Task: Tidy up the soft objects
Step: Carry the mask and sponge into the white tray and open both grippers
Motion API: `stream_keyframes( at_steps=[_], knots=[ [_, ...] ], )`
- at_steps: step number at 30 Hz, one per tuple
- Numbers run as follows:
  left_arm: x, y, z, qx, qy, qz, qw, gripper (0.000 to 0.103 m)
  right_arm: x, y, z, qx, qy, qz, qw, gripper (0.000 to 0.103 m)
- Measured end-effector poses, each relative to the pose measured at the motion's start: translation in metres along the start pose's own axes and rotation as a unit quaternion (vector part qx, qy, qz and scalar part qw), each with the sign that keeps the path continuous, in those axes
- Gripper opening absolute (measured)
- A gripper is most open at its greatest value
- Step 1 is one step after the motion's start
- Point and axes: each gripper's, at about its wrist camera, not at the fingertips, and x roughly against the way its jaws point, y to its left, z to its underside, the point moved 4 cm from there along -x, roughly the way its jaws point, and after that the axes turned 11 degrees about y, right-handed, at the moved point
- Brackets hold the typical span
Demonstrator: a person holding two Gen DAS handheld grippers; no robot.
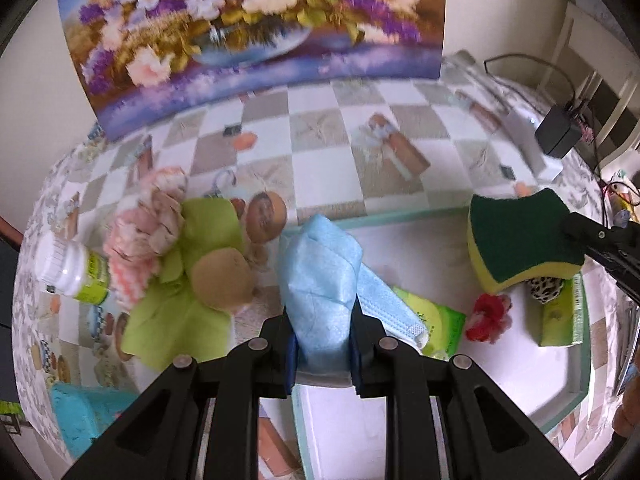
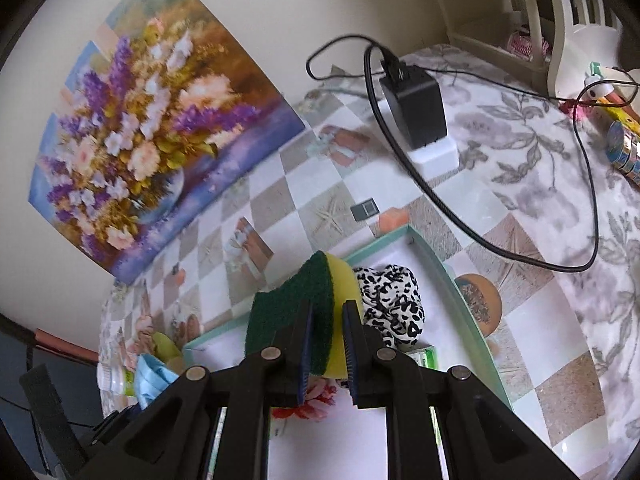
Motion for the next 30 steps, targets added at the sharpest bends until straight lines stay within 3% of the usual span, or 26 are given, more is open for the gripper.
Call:
stream_keyframes(
  at_steps=[7, 10, 14, 17, 18, 21, 29, 30],
  knots=[
    [-0.025, -0.016, 0.004, -0.021, 0.037, 0.024, 0.9988, 0.022, -0.016, 0.004, 0.004, 0.016, 0.034, 0.02, 0.999, 0.016],
    [-0.025, -0.023, 0.004, -0.031, 0.036, 0.022, 0.9986, 0.022, -0.02, 0.004, 0.006, 0.02, 0.046, 0.027, 0.998, 0.016],
    [-0.026, -0.03, 0.006, -0.033, 0.047, 0.06, 0.9966, 0.022, -0.02, 0.005, 0.008, 0.024, 0.054, 0.039, 0.998, 0.019],
    [-0.025, -0.035, 0.006, -0.037, 0.047, 0.056, 0.9967, 0.022, -0.021, 0.006, 0.008, 0.029, 0.057, 0.048, 0.997, 0.019],
    [-0.024, -0.035, 0.006, -0.038, 0.047, 0.055, 0.9966, 0.025, -0.02, 0.006, 0.008, 0.029, 0.058, 0.05, 0.997, 0.019],
    [-0.024, -0.035, 0.007, -0.035, 0.056, 0.068, 0.9955, 0.053, -0.02, 0.005, 0.008, 0.03, 0.063, 0.061, 0.996, 0.027],
    [0.003, -0.034, 0.005, -0.028, 0.034, 0.079, 0.9959, 0.057, -0.008, 0.009, 0.006, 0.038, 0.053, 0.083, 0.994, 0.03],
    [0.006, -0.032, 0.004, -0.024, 0.031, 0.082, 0.9958, 0.062, -0.004, 0.011, 0.005, 0.041, 0.048, 0.084, 0.994, 0.03]
  ],
)
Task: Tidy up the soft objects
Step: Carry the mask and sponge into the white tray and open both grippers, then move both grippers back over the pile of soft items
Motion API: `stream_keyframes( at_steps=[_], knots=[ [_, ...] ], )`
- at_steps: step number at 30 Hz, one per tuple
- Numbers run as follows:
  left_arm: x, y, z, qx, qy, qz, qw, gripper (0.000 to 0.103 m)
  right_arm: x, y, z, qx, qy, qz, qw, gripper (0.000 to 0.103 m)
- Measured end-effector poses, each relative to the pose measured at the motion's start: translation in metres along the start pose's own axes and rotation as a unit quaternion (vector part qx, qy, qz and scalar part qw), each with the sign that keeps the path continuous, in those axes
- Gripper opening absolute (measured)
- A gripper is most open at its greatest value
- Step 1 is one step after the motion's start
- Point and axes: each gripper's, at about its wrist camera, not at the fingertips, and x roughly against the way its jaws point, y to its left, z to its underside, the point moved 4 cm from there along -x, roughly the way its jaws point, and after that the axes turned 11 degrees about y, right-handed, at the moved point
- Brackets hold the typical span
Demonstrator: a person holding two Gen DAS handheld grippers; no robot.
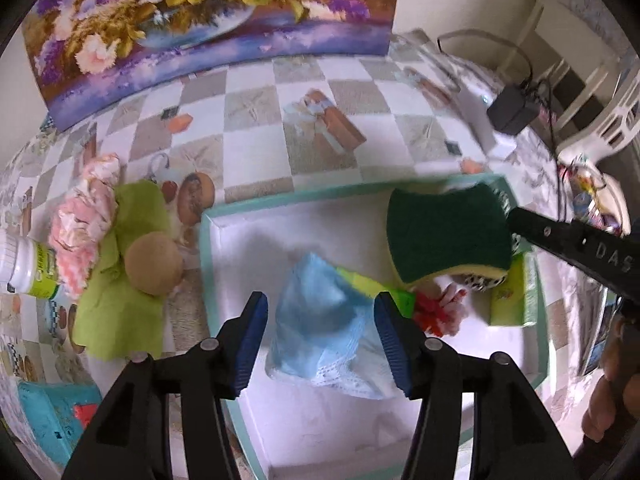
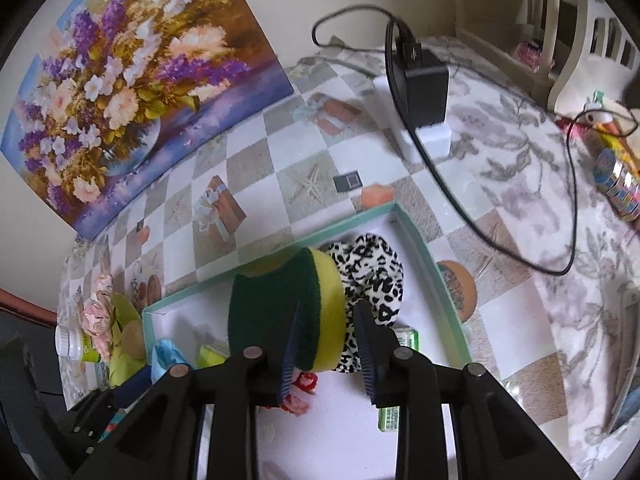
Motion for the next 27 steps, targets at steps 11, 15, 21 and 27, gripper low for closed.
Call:
stream_keyframes(
  at_steps=[11, 15, 21, 27],
  knots=[
    [0.045, 0.06, -0.003, 0.098, -0.067, -0.003, 0.9929, 0.086, 0.018, 0.027, 0.0, 0.042, -0.02, 0.026, 0.999, 0.066],
    [0.049, 0.089, 0.0, 0.139, -0.08, -0.014, 0.9869, 0.094, 0.015, 0.039, 0.003, 0.063, -0.016, 0.037, 0.997, 0.075],
    [0.056, 0.134, 0.007, 0.192, -0.102, -0.031, 0.9755, 0.103, 0.012, 0.053, 0.005, 0.083, -0.019, 0.046, 0.995, 0.091],
    [0.071, 0.176, 0.02, 0.234, -0.137, -0.047, 0.9615, 0.103, 0.013, 0.063, 0.006, 0.091, -0.029, 0.052, 0.994, 0.103]
  ],
)
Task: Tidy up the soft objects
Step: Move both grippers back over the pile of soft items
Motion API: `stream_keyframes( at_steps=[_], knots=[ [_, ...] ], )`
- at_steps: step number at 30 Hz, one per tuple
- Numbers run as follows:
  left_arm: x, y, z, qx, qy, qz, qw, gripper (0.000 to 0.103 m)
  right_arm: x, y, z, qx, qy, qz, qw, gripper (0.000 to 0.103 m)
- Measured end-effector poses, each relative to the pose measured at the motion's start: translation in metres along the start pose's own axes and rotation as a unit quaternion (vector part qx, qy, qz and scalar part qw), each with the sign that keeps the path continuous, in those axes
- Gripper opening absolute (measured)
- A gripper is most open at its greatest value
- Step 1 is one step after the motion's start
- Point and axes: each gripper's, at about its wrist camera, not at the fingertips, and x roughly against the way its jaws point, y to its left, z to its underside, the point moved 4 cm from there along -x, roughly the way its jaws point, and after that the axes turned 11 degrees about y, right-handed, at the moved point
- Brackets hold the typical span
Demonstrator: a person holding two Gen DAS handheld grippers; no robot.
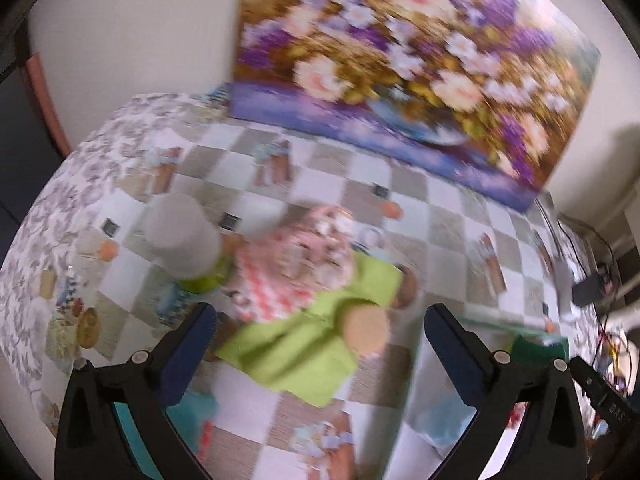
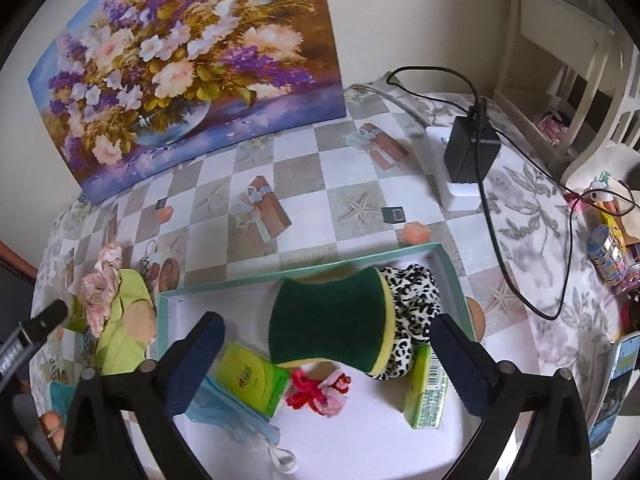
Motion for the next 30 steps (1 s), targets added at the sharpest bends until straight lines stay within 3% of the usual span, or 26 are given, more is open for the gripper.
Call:
stream_keyframes(
  at_steps=[7, 14, 22, 27, 30],
  knots=[
    [0.008, 0.044, -0.01, 0.039, -0.02, -0.009, 0.999, 0.103, 0.003, 0.011, -0.001, 0.007, -0.002, -0.003, 1.0, 0.103],
    [0.016, 0.067, -0.015, 0.051, -0.034, -0.004, 0.9981, 0.103, 0.015, 0.034, -0.005, 0.011, -0.031, -0.029, 0.999, 0.103],
    [-0.012, 0.054, -0.013, 0.024, 0.033, 0.02, 0.999, 0.103, 0.015, 0.102, 0.0, 0.079, -0.052, -0.057, 0.994, 0.103],
    [-0.029, 0.045, -0.011, 0.019, 0.06, 0.025, 0.9977, 0.102, -0.01, 0.142, 0.011, 0.124, -0.022, -0.072, 0.989, 0.103],
    [-0.036, 0.045, -0.014, 0.022, 0.064, 0.022, 0.9975, 0.096, -0.025, 0.158, 0.015, 0.149, -0.011, -0.065, 0.987, 0.103]
  ],
)
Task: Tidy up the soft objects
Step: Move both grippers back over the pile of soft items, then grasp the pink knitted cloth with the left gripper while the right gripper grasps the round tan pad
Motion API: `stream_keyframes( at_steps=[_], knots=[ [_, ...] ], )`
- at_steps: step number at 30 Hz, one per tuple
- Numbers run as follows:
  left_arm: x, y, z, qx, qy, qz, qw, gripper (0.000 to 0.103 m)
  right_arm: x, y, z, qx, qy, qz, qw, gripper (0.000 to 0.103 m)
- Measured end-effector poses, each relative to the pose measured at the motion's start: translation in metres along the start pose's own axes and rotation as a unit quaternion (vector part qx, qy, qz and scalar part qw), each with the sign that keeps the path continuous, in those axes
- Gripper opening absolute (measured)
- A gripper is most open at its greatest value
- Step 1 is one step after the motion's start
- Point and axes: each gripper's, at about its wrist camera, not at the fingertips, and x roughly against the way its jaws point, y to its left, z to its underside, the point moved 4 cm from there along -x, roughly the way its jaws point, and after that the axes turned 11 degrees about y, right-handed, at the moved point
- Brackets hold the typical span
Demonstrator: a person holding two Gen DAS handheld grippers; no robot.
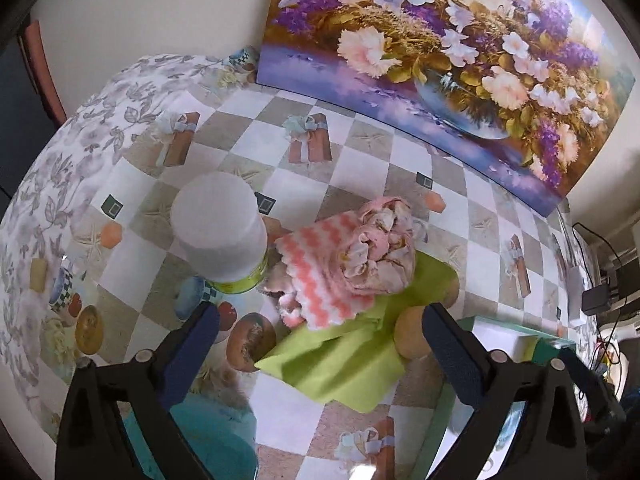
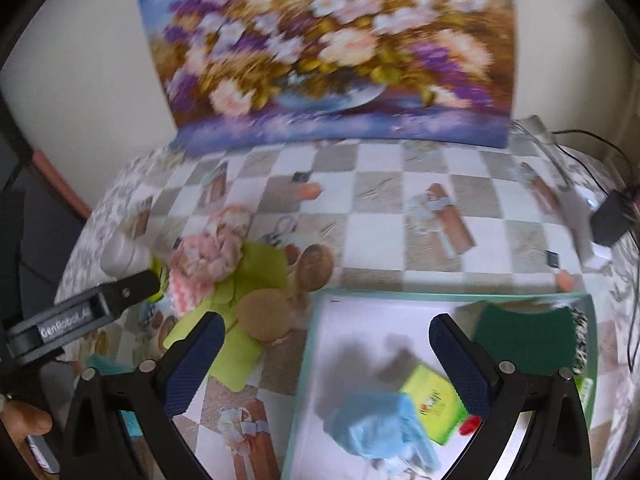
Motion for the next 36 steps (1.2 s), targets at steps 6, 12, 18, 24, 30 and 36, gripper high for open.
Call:
stream_keyframes(
  at_steps=[6, 12, 18, 24, 30, 36],
  knots=[
    [-0.011, 0.004, -0.011, 0.015, 0.007, 0.005, 0.9999, 0.086, -0.027, 0.014, -0.005, 0.016, 0.022, -0.009, 1.0, 0.097],
    [-0.018, -0.005, -0.02, 0.008, 0.007, 0.014, 0.9998, 0.076, -0.048, 0.031, -0.014, 0.04, 0.039, -0.009, 0.998, 0.09],
    [-0.025, -0.014, -0.028, 0.002, 0.008, 0.04, 0.9992, 0.072, -0.066, 0.041, -0.019, 0.061, 0.052, -0.008, 0.997, 0.086],
    [-0.031, -0.017, -0.033, -0.001, 0.005, 0.046, 0.9989, 0.064, -0.083, 0.045, -0.019, 0.068, 0.06, -0.005, 0.996, 0.084],
    [-0.036, -0.023, -0.035, -0.011, 0.004, 0.049, 0.9987, 0.055, -0.084, 0.047, -0.019, 0.071, 0.049, 0.006, 0.996, 0.084],
    [-0.037, -0.022, -0.036, -0.012, 0.004, 0.048, 0.9988, 0.049, -0.078, 0.045, -0.021, 0.068, 0.036, -0.005, 0.997, 0.08]
  ],
)
